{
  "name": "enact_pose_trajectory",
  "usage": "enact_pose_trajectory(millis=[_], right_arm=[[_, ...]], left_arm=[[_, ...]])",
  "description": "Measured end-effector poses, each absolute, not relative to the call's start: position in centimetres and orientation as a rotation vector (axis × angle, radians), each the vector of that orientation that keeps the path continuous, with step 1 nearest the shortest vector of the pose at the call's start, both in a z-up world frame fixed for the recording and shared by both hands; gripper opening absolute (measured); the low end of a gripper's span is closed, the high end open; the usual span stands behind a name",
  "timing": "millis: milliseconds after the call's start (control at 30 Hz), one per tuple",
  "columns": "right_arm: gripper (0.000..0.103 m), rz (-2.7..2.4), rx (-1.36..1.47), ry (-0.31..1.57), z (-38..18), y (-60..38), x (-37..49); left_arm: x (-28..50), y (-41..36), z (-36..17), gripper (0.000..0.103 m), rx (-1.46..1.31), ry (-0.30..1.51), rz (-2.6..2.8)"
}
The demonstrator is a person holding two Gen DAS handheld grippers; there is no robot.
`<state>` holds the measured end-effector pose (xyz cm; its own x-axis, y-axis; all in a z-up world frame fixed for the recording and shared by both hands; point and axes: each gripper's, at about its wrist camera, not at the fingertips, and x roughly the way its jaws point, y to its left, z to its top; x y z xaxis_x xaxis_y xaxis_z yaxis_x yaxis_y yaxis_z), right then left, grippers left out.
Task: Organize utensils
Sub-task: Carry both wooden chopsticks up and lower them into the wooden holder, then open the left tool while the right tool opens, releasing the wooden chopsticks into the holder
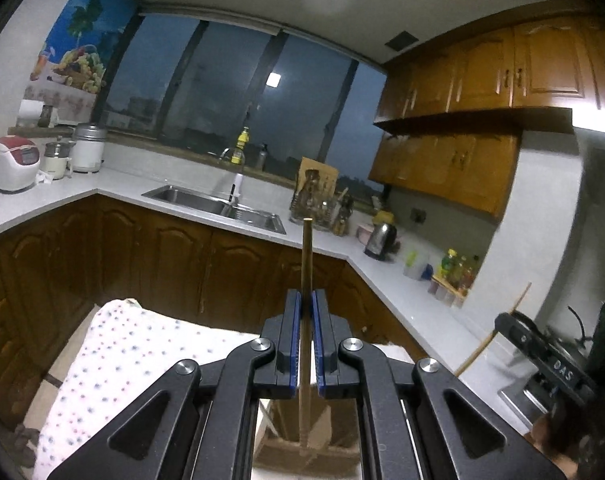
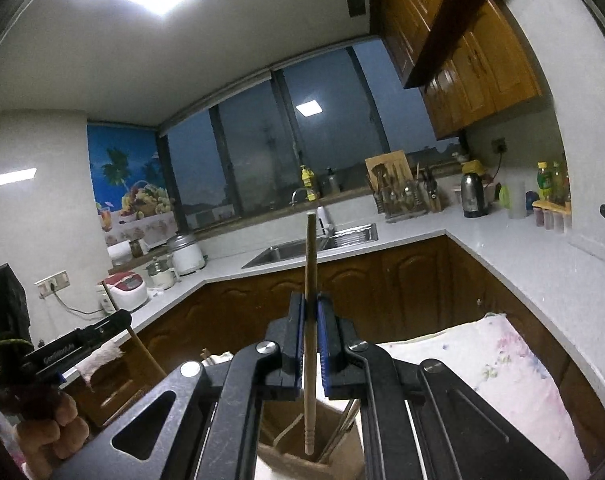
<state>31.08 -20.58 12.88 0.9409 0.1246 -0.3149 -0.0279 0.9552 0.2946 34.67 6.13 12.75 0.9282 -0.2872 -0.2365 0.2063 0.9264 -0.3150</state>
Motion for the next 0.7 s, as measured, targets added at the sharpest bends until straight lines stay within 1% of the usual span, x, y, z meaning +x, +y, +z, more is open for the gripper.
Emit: enact_pose_trajectory(millis=[167, 400, 600, 700], right_arm=[[0.006, 0.055, 0.278, 0.351, 10.5, -20.2, 32.1], [0.006, 0.042, 0.288, 0.409, 6.8, -19.8, 32.9], [0.006, 0.035, 0.319, 0.477, 4.0, -19.9, 33.2], [0.007, 0.035, 0.329, 0.513, 2.8, -20.0, 33.4]], left_arm=[[36.6, 4.8, 9.3, 0.004, -0.298, 0.266, -0.215], [38.2, 2.8, 4.2, 0.004, -0.325, 0.329, -0.197], [39.9, 1.8, 2.3, 0.004, -0.305, 0.395, -0.202], [40.3, 2.6, 2.4, 0.005, -0.300, 0.414, -0.215]])
